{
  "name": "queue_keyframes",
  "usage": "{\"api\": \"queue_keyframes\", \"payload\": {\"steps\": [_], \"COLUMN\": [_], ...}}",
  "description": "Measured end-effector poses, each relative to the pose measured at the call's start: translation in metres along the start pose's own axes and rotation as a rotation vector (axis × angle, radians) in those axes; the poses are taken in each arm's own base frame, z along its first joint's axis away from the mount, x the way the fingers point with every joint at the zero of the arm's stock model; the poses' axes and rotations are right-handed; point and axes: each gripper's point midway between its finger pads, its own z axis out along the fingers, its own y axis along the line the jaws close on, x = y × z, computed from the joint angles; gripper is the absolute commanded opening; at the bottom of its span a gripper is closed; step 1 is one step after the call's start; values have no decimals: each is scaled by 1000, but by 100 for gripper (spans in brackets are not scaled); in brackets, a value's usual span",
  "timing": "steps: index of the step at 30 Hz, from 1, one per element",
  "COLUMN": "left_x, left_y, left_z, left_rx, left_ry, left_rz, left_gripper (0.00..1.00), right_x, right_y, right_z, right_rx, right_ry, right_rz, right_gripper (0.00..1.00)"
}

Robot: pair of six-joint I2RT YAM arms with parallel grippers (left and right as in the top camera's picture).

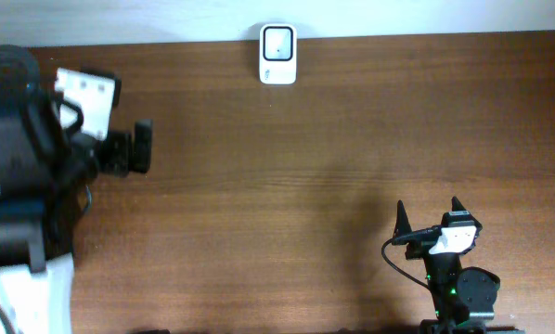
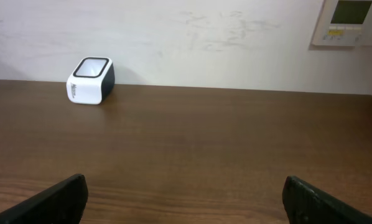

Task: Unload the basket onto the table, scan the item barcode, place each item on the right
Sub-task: 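Reach the left gripper into the basket and grasp the green tea pouch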

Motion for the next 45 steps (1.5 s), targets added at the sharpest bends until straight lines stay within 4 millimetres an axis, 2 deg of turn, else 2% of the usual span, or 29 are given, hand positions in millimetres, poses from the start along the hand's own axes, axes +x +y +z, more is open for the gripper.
{"api": "queue_keyframes", "payload": {"steps": [1, 3, 6, 9, 10, 11, 12, 13, 16, 18, 20, 21, 22, 26, 29, 31, 36, 41, 45], "left_x": [1, -6, -6, -14, -15, -13, -3, 13, 54, 80, 107, 123, 138, 217, 261, 273, 288, 332, 341], "left_y": [-5, -7, -16, -8, 5, 41, 80, 128, 206, 241, 262, 269, 274, 279, 280, 282, 287, 278, 281], "left_z": [10, 28, 56, 69, 70, 67, 61, 46, 5, -20, -33, -31, -26, 17, 47, 55, 53, 59, 59], "left_rx": [52, 99, 176, 150, 94, -49, -183, -338, -593, -713, -793, -815, -824, -833, -826, -825, -869, -933, -975], "left_ry": [72, 98, 125, 100, 99, 93, 96, 83, 48, 35, 62, 106, 155, 462, 632, 685, 749, 864, 870], "left_rz": [-11, -19, -32, -55, -120, -246, -379, -542, -836, -953, -1036, -1069, -1096, -1185, -1178, -1149, -1084, -1031, -1011], "left_gripper": [99, 99, 99, 99, 99, 99, 99, 99, 99, 99, 99, 100, 100, 96, 93, 89, 84, 73, 67], "right_x": [0, 0, 0, 0, 0, 0, 0, 0, 0, 0, 0, 0, 0, 0, 0, 0, 0, 0, 0], "right_y": [0, 0, 0, 0, 0, 0, 0, 0, 0, 0, 0, 0, 0, 0, 0, 0, 0, 0, 0], "right_z": [0, 0, 0, 0, 0, 0, 0, 0, 0, 0, 0, 0, 0, 0, 0, 0, 0, 0, 0], "right_rx": [0, 0, 0, 0, 0, 0, 0, 0, 0, 0, 0, 0, 0, 0, 0, 0, 0, 0, 0], "right_ry": [-1, -2, -2, -2, -2, -2, -2, -2, -2, -2, -2, -2, -2, -2, -2, -1, -2, -2, -2], "right_rz": [0, 0, 0, 0, 1, 0, 1, 0, 0, 1, 0, 0, 0, 1, 0, 1, 0, 0, 1], "right_gripper": [99, 99, 99, 99, 99, 99, 99, 99, 99, 99, 99, 98, 99, 98, 99, 99, 99, 99, 99]}}
